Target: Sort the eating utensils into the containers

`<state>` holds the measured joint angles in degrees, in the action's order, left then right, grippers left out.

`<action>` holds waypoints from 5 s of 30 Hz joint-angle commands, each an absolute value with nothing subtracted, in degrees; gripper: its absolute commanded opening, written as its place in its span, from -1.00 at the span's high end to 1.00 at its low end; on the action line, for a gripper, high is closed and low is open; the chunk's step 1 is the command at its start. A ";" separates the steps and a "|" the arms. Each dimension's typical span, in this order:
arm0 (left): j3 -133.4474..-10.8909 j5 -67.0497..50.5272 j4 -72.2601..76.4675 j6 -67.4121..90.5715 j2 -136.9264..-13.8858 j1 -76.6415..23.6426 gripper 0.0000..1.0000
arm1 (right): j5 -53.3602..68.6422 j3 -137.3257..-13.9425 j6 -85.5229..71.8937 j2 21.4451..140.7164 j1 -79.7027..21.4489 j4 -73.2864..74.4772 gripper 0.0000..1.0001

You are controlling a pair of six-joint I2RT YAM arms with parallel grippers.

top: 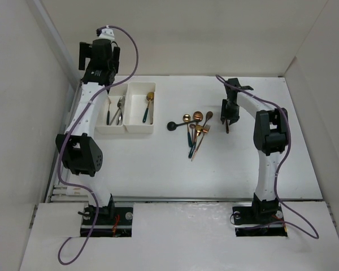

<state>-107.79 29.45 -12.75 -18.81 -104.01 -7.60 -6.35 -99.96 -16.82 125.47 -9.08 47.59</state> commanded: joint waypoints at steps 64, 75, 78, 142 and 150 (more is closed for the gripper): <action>-102.91 -19.64 -28.12 -4.03 -100.54 -11.08 1.00 | 13.92 -110.65 -35.16 106.26 -28.75 31.14 -0.66; -92.66 8.25 -25.06 -11.07 -101.69 -3.60 1.00 | -5.80 -88.98 -31.81 106.26 -26.54 43.18 -0.12; -91.14 8.79 -23.82 -11.07 -104.32 -2.29 1.00 | -4.49 -86.23 -33.13 107.04 -25.32 40.44 -0.08; -108.20 -54.32 -43.43 -15.64 -103.18 -14.68 -0.73 | -10.47 -112.58 -34.88 108.10 -38.23 30.42 1.00; -102.13 -58.36 -38.59 -13.71 -103.18 -15.29 -0.51 | -6.68 -113.04 -36.65 107.06 -40.61 26.11 1.00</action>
<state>-102.98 -54.15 -41.89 -13.98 -104.90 -15.64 -9.10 -111.02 -34.98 109.45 -39.90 31.48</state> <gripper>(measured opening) 0.770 0.026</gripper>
